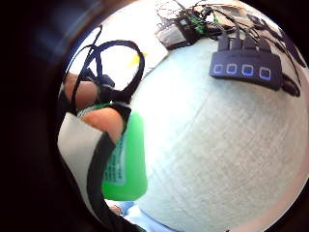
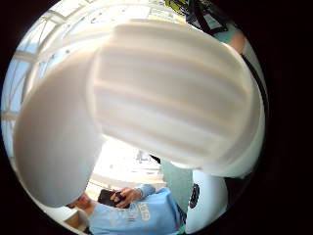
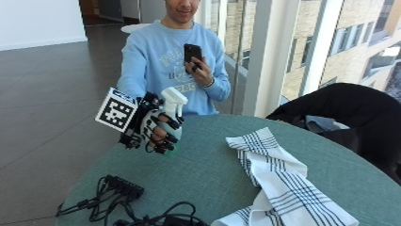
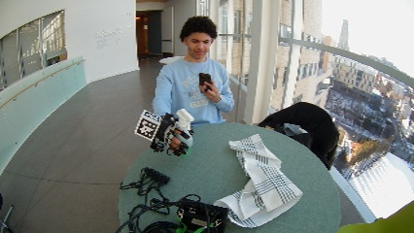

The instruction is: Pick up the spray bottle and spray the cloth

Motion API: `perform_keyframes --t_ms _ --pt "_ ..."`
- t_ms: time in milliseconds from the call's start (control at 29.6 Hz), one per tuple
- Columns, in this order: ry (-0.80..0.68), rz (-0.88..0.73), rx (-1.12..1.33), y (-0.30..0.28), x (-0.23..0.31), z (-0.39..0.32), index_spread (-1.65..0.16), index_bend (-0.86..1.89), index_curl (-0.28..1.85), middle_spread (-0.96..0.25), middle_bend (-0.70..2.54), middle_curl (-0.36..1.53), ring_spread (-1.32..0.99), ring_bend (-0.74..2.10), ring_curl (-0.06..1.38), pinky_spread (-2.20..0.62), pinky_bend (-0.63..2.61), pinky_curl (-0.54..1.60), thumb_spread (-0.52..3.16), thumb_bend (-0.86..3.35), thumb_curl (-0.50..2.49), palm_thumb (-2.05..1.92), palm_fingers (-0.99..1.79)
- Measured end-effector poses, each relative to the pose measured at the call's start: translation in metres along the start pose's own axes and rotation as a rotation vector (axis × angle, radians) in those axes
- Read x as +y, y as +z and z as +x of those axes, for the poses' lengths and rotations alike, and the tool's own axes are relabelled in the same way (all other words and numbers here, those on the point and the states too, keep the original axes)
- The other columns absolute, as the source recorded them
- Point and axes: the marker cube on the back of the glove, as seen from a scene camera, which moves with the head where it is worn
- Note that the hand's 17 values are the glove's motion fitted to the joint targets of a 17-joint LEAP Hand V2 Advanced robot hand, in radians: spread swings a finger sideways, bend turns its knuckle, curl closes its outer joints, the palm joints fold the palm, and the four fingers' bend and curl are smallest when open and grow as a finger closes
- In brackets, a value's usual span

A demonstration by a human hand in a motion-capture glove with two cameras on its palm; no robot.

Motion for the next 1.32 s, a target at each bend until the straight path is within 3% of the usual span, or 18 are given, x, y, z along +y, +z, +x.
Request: perform_keyframes --t_ms 371,709,1316 --pt "-0.026 -0.214 0.157 0.041 -0.045 -0.067 -0.29 0.12 0.33 -0.08 0.19 0.41 -0.03 0.48 0.38 0.16 0.28 0.36 0.69 -0.02 0.57 1.01 1.10" --pt "0.029 -0.392 0.287 0.089 -0.067 -0.080 -0.28 0.13 0.33 -0.08 0.18 0.41 -0.03 0.53 0.39 0.14 0.30 0.37 0.65 -0.03 0.60 1.00 1.12" --pt "0.065 -0.466 0.348 0.116 -0.069 -0.082 -0.27 0.13 0.35 -0.08 0.22 0.44 -0.03 0.53 0.39 0.12 0.30 0.37 0.60 -0.03 0.63 0.99 1.13"
